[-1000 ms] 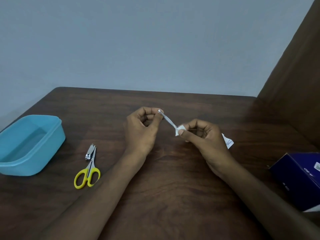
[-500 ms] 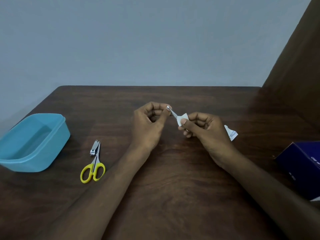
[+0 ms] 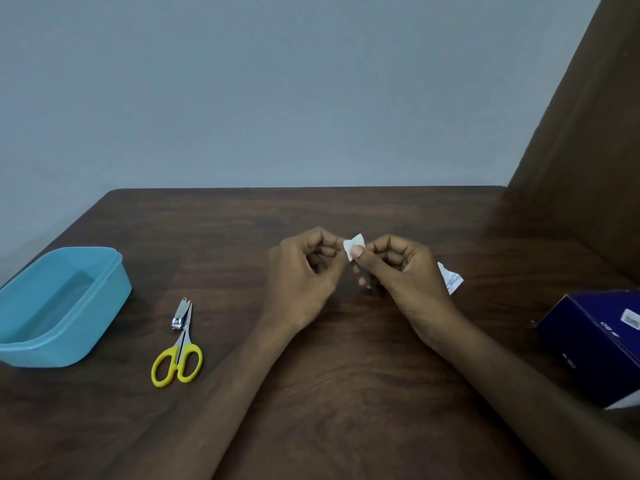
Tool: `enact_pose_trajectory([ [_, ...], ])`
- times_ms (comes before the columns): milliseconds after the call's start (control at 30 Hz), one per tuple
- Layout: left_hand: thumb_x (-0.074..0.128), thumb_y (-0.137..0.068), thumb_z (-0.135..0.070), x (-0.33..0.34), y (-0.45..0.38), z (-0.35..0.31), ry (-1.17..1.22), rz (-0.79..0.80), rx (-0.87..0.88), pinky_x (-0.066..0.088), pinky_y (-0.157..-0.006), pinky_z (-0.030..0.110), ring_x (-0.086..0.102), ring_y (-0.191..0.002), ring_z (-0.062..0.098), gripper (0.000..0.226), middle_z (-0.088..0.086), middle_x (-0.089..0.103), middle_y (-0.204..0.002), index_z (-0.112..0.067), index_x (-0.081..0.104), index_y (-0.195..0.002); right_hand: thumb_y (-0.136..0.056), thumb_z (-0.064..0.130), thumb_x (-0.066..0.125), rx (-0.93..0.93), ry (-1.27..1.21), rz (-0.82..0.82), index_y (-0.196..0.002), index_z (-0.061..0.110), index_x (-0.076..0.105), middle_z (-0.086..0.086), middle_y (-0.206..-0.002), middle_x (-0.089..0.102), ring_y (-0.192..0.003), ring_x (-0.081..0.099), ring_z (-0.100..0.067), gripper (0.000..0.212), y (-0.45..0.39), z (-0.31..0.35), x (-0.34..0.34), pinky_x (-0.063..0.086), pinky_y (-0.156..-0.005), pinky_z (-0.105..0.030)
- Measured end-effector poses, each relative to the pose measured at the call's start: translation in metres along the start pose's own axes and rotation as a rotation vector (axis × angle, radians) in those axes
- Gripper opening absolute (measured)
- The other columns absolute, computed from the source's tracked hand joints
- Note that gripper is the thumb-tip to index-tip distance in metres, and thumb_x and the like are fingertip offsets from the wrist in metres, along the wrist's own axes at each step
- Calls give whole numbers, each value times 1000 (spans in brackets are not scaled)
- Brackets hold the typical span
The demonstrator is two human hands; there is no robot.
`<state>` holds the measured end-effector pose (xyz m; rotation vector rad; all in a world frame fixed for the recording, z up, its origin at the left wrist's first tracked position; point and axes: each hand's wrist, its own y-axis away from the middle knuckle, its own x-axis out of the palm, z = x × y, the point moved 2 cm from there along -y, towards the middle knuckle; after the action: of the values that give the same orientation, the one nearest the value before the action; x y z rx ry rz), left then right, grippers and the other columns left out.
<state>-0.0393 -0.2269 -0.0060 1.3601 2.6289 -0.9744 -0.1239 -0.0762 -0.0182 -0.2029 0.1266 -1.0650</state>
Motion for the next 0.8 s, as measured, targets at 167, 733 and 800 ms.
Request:
enact_pose_trajectory([
  [167,84,-93,-24,0,-2,3,21,-18,-25,47,-53,18,69,-61,19,9,-17,78,-77,-24,80,-84,-94,27,78,-65,-29,-72,-91,7,76,-8,-75,76,-63,64,-10,20,-1,0,-1,50,-60,-23],
  [733,85,-91,-20,0,-2,2,-62,-36,-19,42,-50,11,63,-53,5,9,-23,78,-76,-29,85,-91,-92,9,81,-163,-2,-79,-94,11,80,-6,-86,80,-75,69,-10,2,0,6,-2,53,-66,-20],
  [800,85,-91,-20,0,-1,2,-61,-42,-15,42,-50,11,63,-53,4,10,-23,78,-76,-29,85,-91,-93,8,80,-145,11,-63,-89,11,78,0,-78,76,-69,64,-8,5,-1,4,-4,49,-62,-20],
])
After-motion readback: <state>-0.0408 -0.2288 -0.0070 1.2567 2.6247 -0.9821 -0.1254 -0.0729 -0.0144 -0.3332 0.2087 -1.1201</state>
